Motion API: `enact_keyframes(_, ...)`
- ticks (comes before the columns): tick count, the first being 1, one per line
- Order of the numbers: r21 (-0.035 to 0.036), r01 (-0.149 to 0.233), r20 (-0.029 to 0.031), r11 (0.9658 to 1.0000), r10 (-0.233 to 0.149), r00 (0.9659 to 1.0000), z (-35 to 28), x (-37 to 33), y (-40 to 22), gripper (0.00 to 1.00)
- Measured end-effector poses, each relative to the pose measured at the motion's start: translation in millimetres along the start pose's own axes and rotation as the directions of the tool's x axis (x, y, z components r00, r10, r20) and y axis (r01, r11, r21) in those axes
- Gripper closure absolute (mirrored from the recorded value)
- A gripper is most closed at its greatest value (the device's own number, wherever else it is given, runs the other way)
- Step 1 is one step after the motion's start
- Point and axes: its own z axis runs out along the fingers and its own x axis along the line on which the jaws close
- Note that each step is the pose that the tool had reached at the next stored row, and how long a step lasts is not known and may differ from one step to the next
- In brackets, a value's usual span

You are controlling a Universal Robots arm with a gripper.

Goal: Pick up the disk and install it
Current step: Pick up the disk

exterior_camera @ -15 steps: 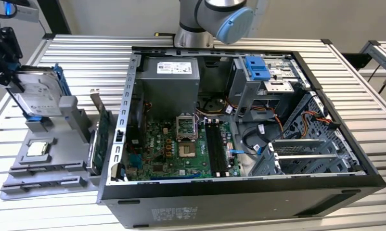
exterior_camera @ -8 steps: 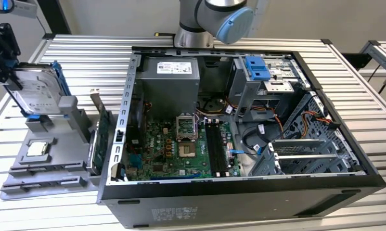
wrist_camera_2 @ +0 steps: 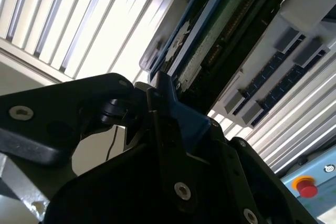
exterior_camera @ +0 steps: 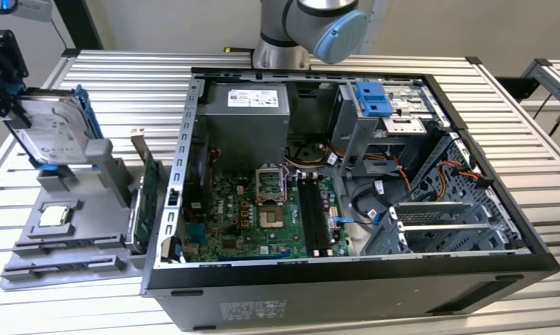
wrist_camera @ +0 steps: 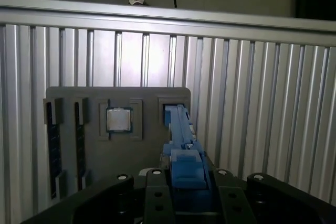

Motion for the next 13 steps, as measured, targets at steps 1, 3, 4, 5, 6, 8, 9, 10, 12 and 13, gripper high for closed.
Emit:
enact_keyframes(1,0.0057,0.000,0.0000,1.0000,0.000,1.0000,-0.7,-0.1,0.0,1.00)
enact_keyframes(3,0.0170,0.001,0.0000,0.9999,-0.001,1.0000,-2.4,-0.2,0.1,1.00)
enact_keyframes(4,0.0206,0.001,-0.0004,0.9998,-0.001,1.0000,-3.9,-0.3,0.0,1.00)
enact_keyframes(5,0.0246,0.002,-0.0004,0.9997,-0.002,1.0000,-5.6,-0.3,0.0,1.00)
enact_keyframes(6,0.0288,0.002,-0.0002,0.9996,-0.002,1.0000,-7.1,-0.5,0.0,1.00)
enact_keyframes(8,0.0348,0.002,-0.0003,0.9994,-0.002,1.0000,-10.9,-0.7,0.0,1.00)
enact_keyframes(9,0.0380,0.003,-0.0002,0.9993,-0.003,1.0000,-12.7,-0.8,0.0,1.00)
enact_keyframes(10,0.0421,0.003,-0.0004,0.9991,-0.003,1.0000,-14.4,-1.0,-0.1,1.00)
enact_keyframes(12,0.0494,0.003,-0.0008,0.9988,-0.003,1.0000,-18.1,-1.2,-0.1,1.00)
enact_keyframes(13,0.0530,0.004,-0.0009,0.9986,-0.004,1.0000,-20.5,-1.3,-0.2,1.00)
